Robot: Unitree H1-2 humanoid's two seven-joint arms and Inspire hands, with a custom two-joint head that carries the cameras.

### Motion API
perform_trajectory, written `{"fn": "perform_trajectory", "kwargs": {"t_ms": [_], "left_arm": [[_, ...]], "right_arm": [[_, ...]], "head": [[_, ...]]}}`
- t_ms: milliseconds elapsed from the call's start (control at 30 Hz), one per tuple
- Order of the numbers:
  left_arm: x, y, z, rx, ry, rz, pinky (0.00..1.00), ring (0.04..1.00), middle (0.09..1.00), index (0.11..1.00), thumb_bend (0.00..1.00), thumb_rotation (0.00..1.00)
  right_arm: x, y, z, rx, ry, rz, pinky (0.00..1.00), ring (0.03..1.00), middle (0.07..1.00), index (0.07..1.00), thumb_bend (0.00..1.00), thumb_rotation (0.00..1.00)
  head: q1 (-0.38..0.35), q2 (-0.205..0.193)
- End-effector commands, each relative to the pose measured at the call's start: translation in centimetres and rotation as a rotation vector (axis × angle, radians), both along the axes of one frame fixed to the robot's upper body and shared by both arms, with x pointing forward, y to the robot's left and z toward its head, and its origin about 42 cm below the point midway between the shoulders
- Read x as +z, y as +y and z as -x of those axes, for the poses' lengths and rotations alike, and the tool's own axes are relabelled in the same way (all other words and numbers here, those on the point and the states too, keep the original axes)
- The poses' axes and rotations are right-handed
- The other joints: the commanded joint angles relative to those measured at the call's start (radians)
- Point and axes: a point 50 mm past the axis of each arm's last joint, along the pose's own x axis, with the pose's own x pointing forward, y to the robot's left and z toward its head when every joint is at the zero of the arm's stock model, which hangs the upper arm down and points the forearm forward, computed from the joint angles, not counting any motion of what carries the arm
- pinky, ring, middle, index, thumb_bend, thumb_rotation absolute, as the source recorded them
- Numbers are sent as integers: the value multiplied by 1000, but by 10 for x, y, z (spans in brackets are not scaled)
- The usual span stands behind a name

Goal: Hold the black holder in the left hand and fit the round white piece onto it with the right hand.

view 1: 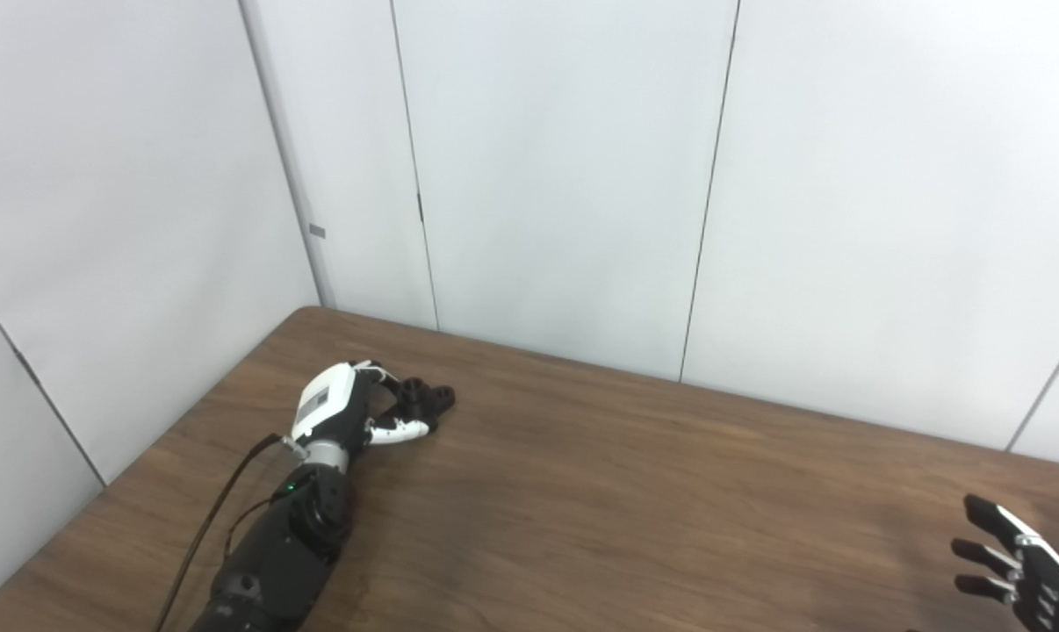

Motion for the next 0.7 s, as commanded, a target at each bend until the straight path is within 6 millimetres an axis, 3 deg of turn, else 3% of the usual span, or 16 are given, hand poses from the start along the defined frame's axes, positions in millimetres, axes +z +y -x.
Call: {"fn": "perform_trajectory", "kwargs": {"t_ms": [0,467,667], "left_arm": [[-29,-13,6,-25,94,39,936,968,877,486,525,55],[-37,-21,12,-41,83,29,950,957,874,485,524,53],[-33,-32,20,-186,68,9,938,972,896,483,524,57]], "right_arm": [[20,-3,0,10,-93,15,706,812,904,863,661,0],[21,-2,1,0,-101,18,684,802,903,857,647,0],[19,1,-2,15,-94,12,715,813,916,868,631,0]], "head": [[0,1],[-1,5],[-14,9]]}}
